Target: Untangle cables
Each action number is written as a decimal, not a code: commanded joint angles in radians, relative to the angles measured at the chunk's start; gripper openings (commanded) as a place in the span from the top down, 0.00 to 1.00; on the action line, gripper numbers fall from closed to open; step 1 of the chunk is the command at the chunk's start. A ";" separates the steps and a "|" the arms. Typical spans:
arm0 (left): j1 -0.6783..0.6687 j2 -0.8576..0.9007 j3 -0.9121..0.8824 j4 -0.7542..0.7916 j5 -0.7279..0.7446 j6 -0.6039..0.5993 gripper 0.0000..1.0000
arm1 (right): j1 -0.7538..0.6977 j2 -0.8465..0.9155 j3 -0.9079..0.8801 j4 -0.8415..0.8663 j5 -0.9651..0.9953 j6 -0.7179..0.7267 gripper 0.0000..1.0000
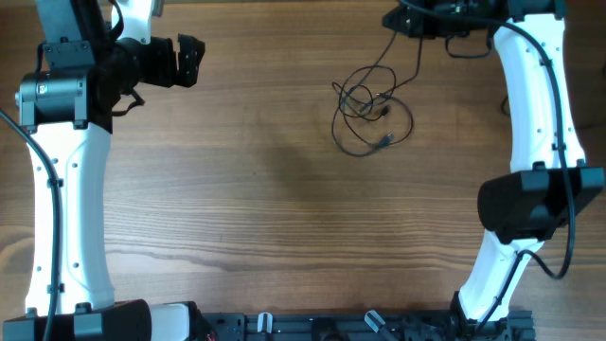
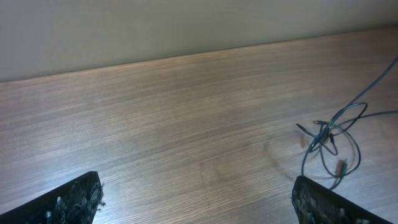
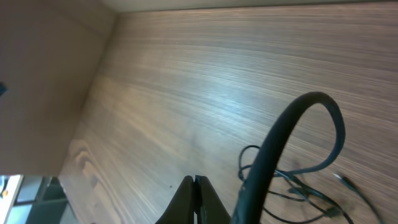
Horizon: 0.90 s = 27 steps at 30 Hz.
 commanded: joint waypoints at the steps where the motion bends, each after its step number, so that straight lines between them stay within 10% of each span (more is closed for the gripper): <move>1: 0.003 -0.016 -0.003 -0.003 0.053 0.026 0.00 | 0.052 -0.105 0.007 0.002 -0.047 0.005 0.95; 27: -0.104 0.186 -0.003 -0.024 0.341 0.103 0.00 | 0.108 -0.338 0.013 0.204 -0.187 0.129 0.95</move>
